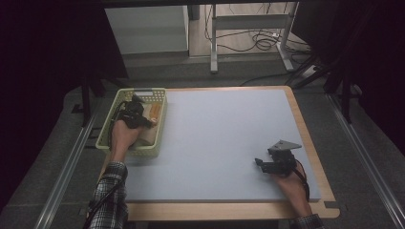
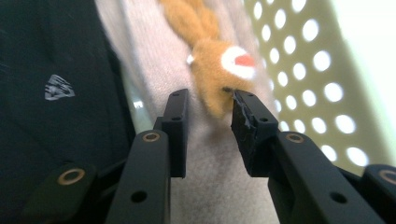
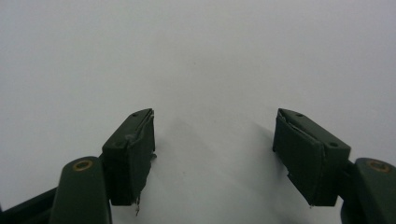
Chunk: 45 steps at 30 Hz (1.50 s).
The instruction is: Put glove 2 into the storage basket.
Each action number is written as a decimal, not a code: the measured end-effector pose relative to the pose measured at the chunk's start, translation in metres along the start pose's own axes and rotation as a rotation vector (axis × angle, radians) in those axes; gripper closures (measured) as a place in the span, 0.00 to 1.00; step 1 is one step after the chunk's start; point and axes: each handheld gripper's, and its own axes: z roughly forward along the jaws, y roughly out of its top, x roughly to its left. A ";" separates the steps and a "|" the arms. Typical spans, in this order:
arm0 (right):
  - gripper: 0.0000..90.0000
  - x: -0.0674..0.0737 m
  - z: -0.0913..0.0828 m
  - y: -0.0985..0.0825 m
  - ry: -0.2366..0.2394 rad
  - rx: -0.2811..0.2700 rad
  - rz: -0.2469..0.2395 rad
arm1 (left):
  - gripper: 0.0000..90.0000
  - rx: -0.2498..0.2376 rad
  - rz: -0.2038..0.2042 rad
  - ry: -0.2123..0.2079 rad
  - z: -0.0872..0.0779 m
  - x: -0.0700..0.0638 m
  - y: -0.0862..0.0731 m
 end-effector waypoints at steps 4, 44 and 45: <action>0.32 0.000 0.000 0.000 0.000 0.000 0.000 | 0.71 -0.056 -0.032 0.075 -0.017 0.009 -0.004; 0.32 0.000 0.000 0.000 0.000 0.002 0.000 | 0.13 -0.218 0.005 0.053 -0.033 0.026 -0.042; 0.32 0.000 0.000 0.000 0.000 0.002 0.000 | 0.12 -0.226 0.012 0.044 -0.035 0.025 -0.043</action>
